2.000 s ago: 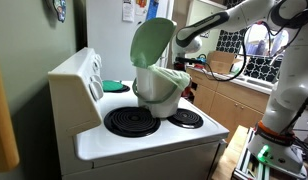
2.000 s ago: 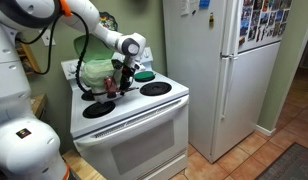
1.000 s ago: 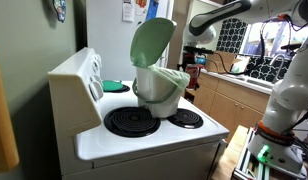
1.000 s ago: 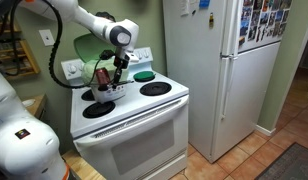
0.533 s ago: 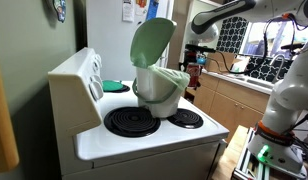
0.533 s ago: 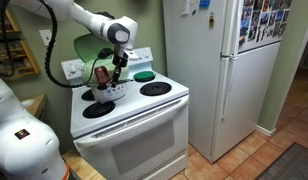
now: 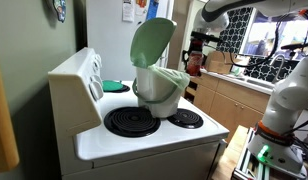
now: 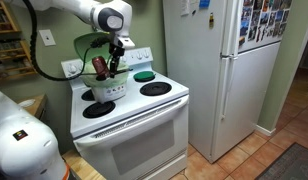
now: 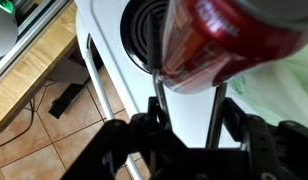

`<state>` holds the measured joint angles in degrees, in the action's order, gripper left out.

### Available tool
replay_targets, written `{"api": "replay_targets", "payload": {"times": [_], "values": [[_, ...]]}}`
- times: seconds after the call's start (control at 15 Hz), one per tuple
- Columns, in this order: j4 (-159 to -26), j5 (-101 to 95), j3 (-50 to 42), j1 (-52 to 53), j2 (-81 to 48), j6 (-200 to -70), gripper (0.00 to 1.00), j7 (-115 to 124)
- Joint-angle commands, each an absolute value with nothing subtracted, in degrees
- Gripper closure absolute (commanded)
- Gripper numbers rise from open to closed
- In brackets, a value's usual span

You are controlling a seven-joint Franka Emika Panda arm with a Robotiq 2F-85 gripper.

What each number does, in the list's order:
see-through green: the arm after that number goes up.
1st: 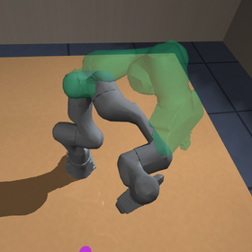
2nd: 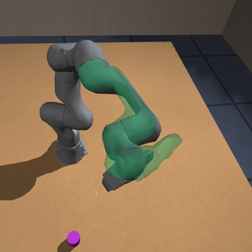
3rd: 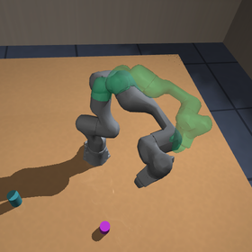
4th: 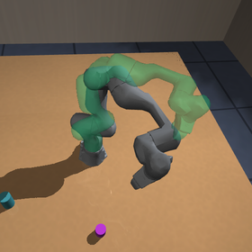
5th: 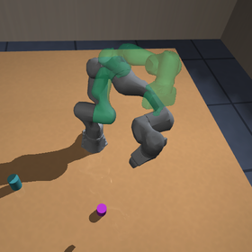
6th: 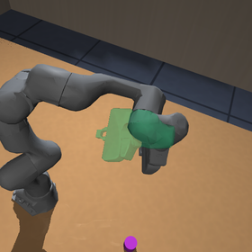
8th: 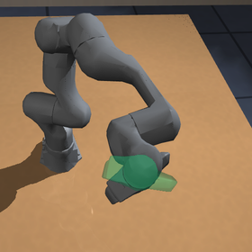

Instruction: Use the silver tongs to pick up the red can and put it in the bin, put the silver tongs back on the hob of the stove

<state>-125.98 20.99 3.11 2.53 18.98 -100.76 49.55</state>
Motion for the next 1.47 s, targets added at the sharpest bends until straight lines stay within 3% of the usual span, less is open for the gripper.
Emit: {"api": "replay_targets", "payload": {"times": [0.0,0.13,0.2,0.4,0.47,0.87,1.4], "values": [[-128.7,23.5,3.2,-0.1,25.0,-105.1,0.61,52.9],[-126.0,21.9,3.7,0.0,22.2,-103.8,0.61,51.7],[-126.0,21.9,3.6,-0.4,22.8,-104.2,0.36,51.7],[-125.9,21.8,3.9,-0.3,22.4,-104.2,0.36,51.7],[-125.9,21.8,3.9,-0.3,22.2,-104.2,0.61,51.7],[-121.4,28.3,2.1,-0.7,19.5,-113.0,0.61,52.0],[-111.8,35.3,1.2,-0.1,7.1,-110.1,0.61,52.0]]}}
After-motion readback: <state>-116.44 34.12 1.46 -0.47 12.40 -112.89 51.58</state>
